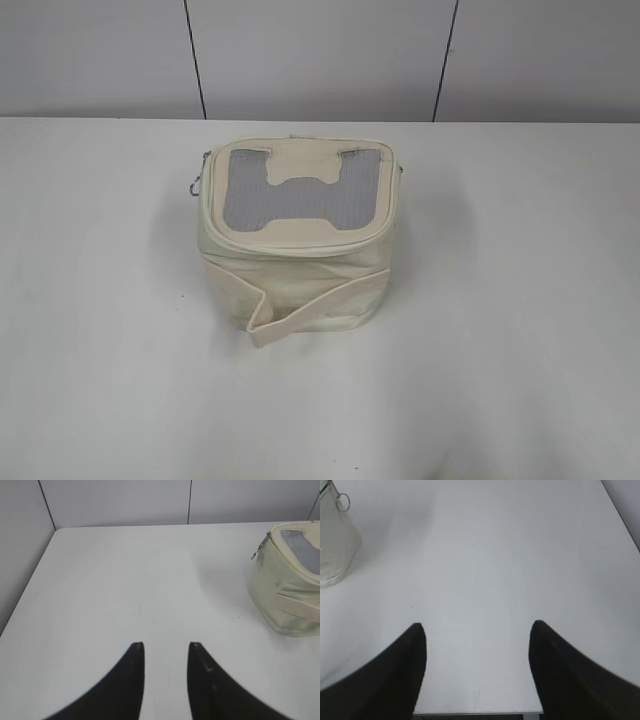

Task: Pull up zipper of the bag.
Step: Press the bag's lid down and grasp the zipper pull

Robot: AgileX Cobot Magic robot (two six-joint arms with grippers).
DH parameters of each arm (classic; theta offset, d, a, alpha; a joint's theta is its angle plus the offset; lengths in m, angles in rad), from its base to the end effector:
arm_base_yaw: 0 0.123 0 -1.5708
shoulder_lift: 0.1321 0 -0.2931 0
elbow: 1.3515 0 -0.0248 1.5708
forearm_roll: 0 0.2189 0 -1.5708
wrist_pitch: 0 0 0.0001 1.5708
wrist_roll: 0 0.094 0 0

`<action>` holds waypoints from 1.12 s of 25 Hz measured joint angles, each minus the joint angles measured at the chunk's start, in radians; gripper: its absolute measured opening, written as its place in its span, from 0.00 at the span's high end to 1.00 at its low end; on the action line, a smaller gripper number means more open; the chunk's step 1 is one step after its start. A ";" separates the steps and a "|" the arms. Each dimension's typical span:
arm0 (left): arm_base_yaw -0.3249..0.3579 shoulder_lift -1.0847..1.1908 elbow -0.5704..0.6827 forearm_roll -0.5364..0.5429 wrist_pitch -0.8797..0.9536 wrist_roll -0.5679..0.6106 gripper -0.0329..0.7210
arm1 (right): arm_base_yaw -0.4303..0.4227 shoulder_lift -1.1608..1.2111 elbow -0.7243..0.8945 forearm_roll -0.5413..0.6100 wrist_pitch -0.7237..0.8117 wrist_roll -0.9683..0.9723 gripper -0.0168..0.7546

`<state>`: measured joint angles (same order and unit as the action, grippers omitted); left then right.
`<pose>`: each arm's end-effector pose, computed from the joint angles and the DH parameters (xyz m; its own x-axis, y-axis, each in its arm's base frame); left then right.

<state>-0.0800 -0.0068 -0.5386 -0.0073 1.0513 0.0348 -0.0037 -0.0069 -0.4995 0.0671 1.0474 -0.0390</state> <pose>-0.0430 0.0028 0.2707 -0.4024 0.0635 -0.9133 0.0983 0.9948 0.0259 -0.0389 0.0056 0.2615 -0.4372 -0.0038 -0.8993 -0.0509 0.9985 0.0205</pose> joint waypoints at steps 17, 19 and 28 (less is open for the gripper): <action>0.000 0.000 0.000 0.000 0.000 0.000 0.65 | 0.000 0.000 0.000 0.000 0.000 0.000 0.32; 0.000 0.000 0.000 0.000 0.000 0.000 0.65 | 0.000 0.000 0.000 0.000 0.000 0.000 0.32; 0.000 0.000 0.000 0.000 0.000 0.000 0.65 | 0.000 0.001 0.000 0.048 -0.007 0.011 0.32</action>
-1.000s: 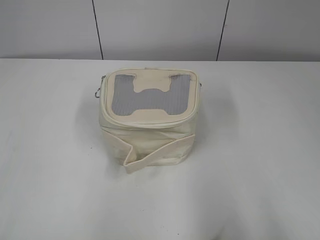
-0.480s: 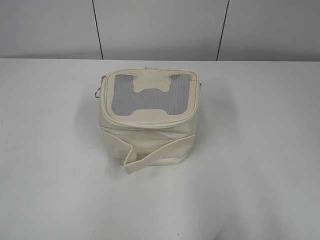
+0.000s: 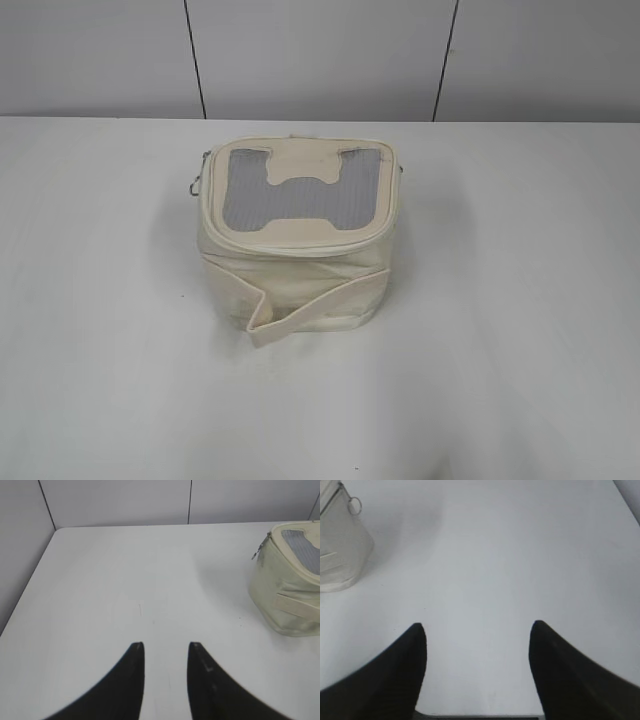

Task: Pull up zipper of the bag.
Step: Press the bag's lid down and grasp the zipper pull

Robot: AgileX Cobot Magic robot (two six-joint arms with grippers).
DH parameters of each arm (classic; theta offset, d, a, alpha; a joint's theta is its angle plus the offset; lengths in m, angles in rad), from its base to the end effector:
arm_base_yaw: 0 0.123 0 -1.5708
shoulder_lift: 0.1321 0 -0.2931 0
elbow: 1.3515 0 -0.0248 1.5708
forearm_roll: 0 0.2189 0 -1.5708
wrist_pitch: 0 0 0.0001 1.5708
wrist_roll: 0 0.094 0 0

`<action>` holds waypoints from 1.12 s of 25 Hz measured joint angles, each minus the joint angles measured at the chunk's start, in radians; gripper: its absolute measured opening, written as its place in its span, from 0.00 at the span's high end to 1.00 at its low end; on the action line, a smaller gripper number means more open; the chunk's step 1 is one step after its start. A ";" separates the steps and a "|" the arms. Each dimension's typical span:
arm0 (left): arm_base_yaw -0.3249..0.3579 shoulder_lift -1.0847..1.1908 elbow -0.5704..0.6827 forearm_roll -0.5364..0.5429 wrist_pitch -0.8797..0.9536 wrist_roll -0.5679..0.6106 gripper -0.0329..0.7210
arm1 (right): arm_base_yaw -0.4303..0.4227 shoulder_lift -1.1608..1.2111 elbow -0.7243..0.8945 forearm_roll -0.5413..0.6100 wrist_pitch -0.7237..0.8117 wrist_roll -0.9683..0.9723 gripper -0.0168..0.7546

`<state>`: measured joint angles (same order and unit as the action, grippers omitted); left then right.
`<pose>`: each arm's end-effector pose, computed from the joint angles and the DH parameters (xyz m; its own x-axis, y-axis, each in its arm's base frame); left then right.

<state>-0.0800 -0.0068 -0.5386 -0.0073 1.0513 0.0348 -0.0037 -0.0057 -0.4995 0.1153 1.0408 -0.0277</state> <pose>-0.0430 0.0028 0.2707 -0.4024 0.0635 -0.9133 0.0983 0.9948 0.0259 -0.0386 0.0095 0.2624 -0.4333 0.0322 -0.9007 -0.0726 0.9949 0.0705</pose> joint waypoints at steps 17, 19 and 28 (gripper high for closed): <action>0.000 0.000 0.000 0.000 0.000 0.000 0.65 | 0.075 1.254 -0.384 1.036 -0.287 -1.212 0.42; 0.000 0.000 0.000 0.000 0.000 0.000 0.65 | 0.135 1.432 -0.534 1.028 -0.278 -1.240 0.42; 0.000 0.000 0.000 0.000 0.000 0.000 0.65 | 0.334 2.178 -1.349 0.874 0.023 -1.105 0.43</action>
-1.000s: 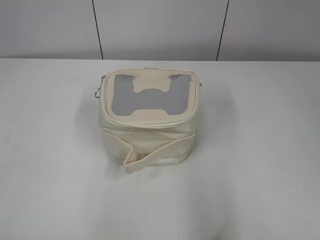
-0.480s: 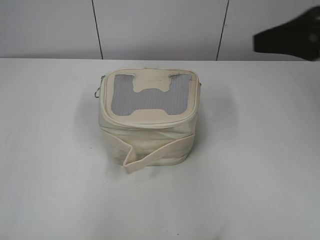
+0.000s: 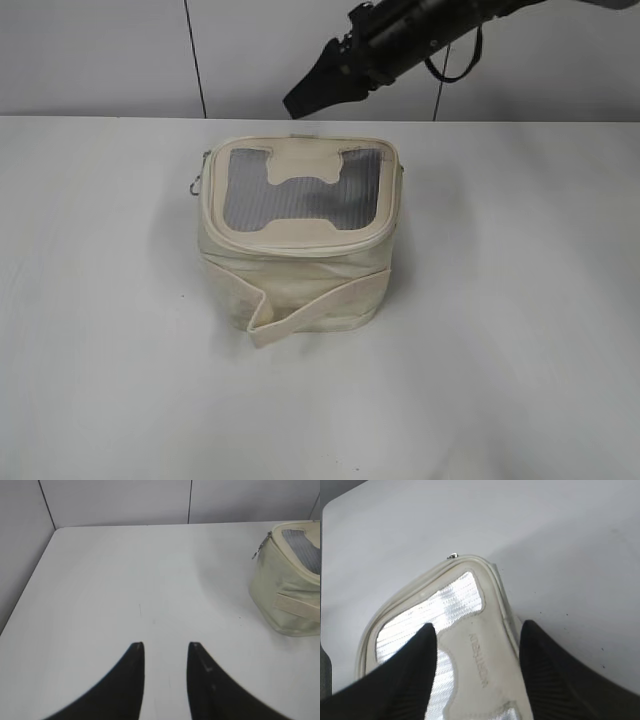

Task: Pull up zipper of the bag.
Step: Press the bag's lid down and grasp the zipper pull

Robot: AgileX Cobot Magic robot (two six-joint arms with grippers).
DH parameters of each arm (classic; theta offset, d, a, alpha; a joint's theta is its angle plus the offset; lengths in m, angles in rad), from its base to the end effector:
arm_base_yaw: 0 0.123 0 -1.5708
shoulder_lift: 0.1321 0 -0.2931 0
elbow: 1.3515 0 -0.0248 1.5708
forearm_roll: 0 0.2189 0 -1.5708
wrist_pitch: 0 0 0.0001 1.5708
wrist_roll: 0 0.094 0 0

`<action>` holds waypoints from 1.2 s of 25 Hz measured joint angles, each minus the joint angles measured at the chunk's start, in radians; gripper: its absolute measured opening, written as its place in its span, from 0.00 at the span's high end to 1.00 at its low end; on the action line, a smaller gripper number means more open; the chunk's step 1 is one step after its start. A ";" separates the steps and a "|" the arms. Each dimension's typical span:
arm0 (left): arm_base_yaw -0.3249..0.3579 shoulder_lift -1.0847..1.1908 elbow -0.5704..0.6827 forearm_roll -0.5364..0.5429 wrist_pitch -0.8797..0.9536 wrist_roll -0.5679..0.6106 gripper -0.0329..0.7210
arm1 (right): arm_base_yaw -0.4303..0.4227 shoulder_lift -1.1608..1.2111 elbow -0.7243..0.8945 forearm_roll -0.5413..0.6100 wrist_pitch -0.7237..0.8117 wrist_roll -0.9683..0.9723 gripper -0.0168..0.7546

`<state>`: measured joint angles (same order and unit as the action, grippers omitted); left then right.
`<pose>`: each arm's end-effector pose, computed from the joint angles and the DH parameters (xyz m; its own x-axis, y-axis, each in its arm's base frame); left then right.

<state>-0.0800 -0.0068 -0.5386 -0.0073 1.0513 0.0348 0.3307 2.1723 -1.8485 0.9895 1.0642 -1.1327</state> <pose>-0.0430 0.0028 0.2707 -0.4024 0.0635 -0.9133 0.0983 0.9948 0.0259 0.4019 0.2106 0.2589 -0.4283 -0.4909 -0.7587 -0.8978 0.3263 0.2957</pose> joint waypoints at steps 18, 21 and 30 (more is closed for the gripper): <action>0.000 0.313 -0.026 -0.140 -0.162 0.110 0.64 | 0.109 0.332 -0.450 -0.143 0.149 0.230 0.76; 0.000 0.554 -0.040 -0.419 -0.281 0.341 0.64 | 0.112 0.332 -0.450 -0.154 0.151 0.237 0.90; 0.050 1.365 -0.343 -1.012 -0.261 1.242 0.59 | 0.113 0.332 -0.450 -0.154 0.153 0.240 0.91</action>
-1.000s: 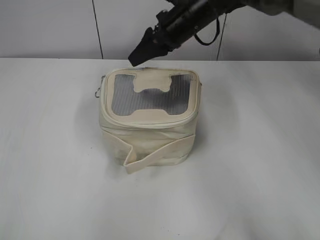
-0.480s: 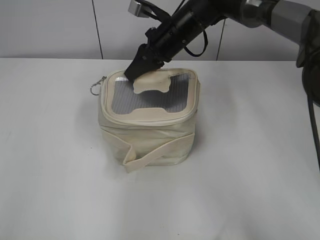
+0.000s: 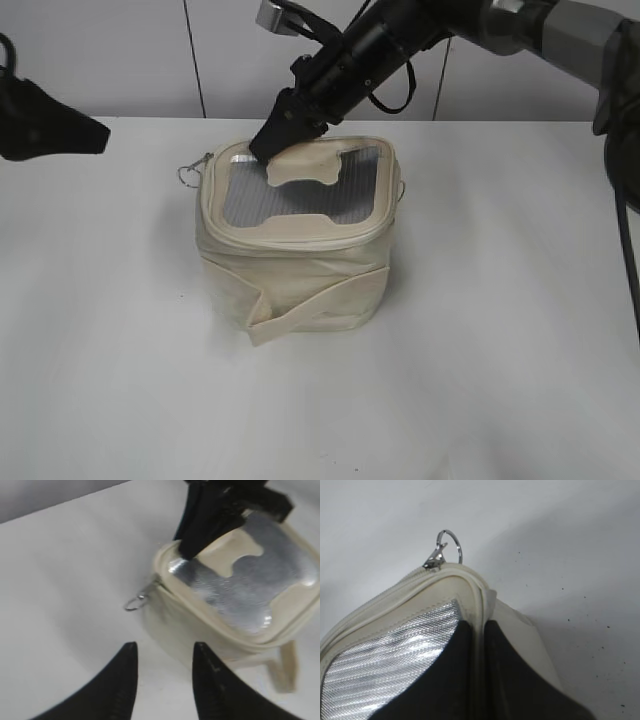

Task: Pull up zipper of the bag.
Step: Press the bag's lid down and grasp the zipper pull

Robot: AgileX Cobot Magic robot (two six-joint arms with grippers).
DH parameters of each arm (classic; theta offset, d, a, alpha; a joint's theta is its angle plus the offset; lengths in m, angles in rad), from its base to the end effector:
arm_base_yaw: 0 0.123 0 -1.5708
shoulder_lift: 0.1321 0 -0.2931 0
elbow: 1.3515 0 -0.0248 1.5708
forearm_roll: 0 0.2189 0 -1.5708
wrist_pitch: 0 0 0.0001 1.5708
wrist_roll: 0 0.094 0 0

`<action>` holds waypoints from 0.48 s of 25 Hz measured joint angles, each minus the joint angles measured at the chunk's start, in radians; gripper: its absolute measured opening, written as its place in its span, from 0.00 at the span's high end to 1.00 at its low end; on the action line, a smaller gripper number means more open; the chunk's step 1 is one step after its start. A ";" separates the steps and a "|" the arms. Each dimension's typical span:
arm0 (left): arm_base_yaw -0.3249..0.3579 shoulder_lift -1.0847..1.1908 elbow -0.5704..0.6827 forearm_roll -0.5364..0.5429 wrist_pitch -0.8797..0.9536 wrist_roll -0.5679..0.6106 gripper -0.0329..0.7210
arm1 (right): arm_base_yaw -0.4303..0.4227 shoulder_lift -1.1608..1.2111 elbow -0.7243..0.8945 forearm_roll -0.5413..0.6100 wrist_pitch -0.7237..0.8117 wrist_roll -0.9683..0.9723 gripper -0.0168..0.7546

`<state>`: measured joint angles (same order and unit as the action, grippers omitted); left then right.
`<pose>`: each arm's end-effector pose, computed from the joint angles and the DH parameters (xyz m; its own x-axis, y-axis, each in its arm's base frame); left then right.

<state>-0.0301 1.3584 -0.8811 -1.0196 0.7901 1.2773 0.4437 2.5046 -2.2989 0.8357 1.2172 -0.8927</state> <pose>0.2344 -0.0640 0.2973 -0.5306 0.3440 -0.7747 0.6909 0.7049 -0.1603 0.4254 0.2746 0.2009 -0.4500 -0.6138 -0.6487 -0.8913 0.2636 0.3688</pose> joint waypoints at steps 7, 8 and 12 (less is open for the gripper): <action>0.001 0.346 -0.172 -0.005 -0.041 0.384 0.40 | 0.000 0.000 0.000 0.000 0.000 0.010 0.91; 0.001 0.376 -0.185 -0.011 -0.041 0.417 0.38 | 0.000 0.000 0.000 0.000 0.000 0.011 0.91; -0.008 0.452 -0.203 -0.026 -0.050 0.541 0.37 | 0.000 0.000 0.000 0.000 0.000 0.015 0.91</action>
<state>-0.0380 1.8102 -1.0838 -1.0454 0.7400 1.8179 0.4437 2.5046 -2.2989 0.8357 1.2172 -0.8782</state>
